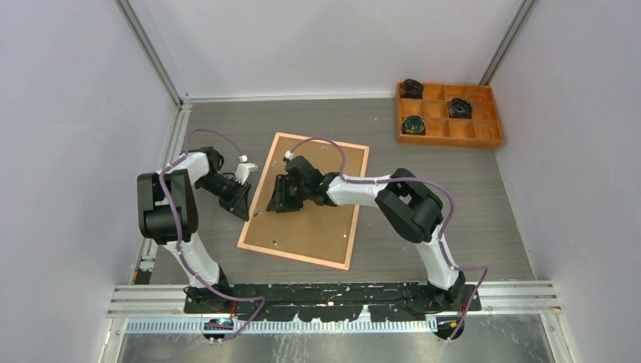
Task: Put the photo into the frame
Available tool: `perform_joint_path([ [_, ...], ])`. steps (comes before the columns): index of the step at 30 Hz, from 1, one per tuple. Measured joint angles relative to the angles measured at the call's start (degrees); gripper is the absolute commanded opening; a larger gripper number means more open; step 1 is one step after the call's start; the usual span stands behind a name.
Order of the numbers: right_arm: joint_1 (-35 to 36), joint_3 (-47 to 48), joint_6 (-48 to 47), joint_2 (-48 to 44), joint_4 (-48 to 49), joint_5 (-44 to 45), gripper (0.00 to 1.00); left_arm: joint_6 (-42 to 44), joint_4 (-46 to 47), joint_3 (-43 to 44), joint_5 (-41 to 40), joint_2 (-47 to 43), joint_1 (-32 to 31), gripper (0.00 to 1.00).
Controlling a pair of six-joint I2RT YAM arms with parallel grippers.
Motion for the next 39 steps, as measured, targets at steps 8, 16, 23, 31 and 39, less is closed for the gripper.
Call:
perform_joint_path([
  [8, -0.8, -4.8, 0.6, -3.3, 1.2, 1.8, 0.81, 0.9, -2.1, 1.7, 1.6, 2.3, 0.6, 0.16],
  [16, -25.1, -27.2, -0.1, -35.6, -7.5, 11.5, 0.96, 7.5, -4.0, 1.9, 3.3, 2.3, -0.1, 0.19],
  [23, -31.2, -33.0, -0.5, -35.2, -8.6, 9.6, 0.98, 10.4, -4.5, 1.9, 3.7, 2.3, -2.9, 0.19],
  [31, -31.8, -28.9, -0.4, -24.7, -5.3, 4.9, 0.98, 11.1, -4.8, 3.0, 3.5, 2.5, -6.2, 0.19],
  [39, -34.2, -24.8, -0.8, -23.1, -6.7, 4.4, 0.95, 9.0, -4.5, 7.2, 4.1, 4.3, -9.9, 0.21],
])
